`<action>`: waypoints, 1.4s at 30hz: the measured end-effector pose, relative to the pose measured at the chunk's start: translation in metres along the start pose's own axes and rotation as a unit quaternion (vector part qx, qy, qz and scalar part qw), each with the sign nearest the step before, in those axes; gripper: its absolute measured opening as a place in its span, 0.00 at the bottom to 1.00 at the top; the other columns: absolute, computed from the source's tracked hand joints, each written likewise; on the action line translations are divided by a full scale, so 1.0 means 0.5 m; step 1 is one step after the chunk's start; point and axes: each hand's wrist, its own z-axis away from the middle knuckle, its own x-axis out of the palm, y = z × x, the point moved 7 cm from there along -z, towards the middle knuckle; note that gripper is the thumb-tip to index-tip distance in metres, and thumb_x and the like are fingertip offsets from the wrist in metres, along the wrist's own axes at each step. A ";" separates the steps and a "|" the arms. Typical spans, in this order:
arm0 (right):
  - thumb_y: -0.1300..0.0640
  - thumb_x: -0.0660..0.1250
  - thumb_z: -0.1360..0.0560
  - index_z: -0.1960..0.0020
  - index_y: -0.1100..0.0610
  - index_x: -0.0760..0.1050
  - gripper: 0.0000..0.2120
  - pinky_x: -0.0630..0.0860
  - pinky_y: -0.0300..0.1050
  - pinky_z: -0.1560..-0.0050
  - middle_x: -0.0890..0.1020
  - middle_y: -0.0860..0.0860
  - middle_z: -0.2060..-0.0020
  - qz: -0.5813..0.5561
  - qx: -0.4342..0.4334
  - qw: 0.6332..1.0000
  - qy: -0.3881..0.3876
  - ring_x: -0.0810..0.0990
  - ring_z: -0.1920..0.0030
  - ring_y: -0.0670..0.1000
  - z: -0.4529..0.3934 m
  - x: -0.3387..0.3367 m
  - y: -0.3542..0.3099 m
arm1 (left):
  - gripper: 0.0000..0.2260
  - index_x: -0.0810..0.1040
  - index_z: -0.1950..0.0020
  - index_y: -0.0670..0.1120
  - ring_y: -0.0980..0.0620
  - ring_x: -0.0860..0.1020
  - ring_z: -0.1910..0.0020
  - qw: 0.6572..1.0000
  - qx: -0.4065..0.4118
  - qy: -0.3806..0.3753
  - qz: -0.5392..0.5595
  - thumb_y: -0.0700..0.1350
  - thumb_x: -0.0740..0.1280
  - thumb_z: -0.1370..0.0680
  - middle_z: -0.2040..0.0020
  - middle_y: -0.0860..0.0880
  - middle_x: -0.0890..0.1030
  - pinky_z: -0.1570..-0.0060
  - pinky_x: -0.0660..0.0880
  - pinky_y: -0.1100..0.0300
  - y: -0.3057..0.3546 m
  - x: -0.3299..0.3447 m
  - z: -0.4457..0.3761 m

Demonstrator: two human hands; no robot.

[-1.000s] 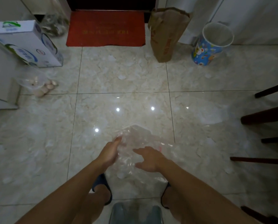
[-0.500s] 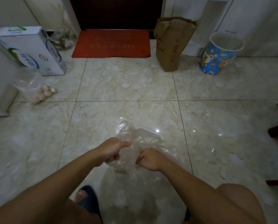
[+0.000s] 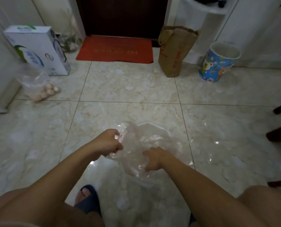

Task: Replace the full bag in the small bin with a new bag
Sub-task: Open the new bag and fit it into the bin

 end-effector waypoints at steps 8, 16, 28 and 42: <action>0.41 0.69 0.27 0.23 0.48 0.56 0.38 0.53 0.65 0.27 0.49 0.62 0.22 0.069 0.020 0.996 -0.056 0.47 0.23 0.67 -0.119 0.079 -0.005 | 0.26 0.67 0.29 0.49 0.53 0.71 0.75 0.997 -0.013 -0.079 -0.022 0.37 0.68 0.25 0.68 0.45 0.77 0.74 0.64 0.61 0.024 -0.026 -0.007; 0.38 0.74 0.34 0.20 0.52 0.45 0.55 0.50 0.65 0.25 0.56 0.63 0.24 0.060 0.061 0.991 -0.099 0.54 0.23 0.62 -0.228 0.118 0.013 | 0.25 0.64 0.26 0.49 0.51 0.80 0.56 0.987 -0.026 -0.106 -0.116 0.39 0.66 0.22 0.45 0.48 0.79 0.59 0.78 0.59 0.036 -0.023 -0.040; 0.51 0.60 0.19 0.22 0.61 0.58 0.29 0.65 0.48 0.31 0.64 0.60 0.24 -0.018 -0.030 0.992 -0.123 0.66 0.27 0.60 -0.235 0.076 -0.034 | 0.22 0.71 0.31 0.50 0.48 0.79 0.48 0.943 0.042 -0.024 -0.329 0.35 0.60 0.23 0.40 0.47 0.78 0.53 0.77 0.58 0.048 -0.019 -0.083; 0.42 0.64 0.24 0.31 0.57 0.72 0.27 0.73 0.50 0.39 0.75 0.55 0.33 0.074 -0.029 0.994 -0.077 0.75 0.36 0.57 0.002 -0.018 0.013 | 0.30 0.57 0.24 0.47 0.39 0.66 0.30 0.815 0.135 0.083 -0.557 0.41 0.65 0.24 0.29 0.40 0.68 0.32 0.63 0.48 0.035 0.018 -0.045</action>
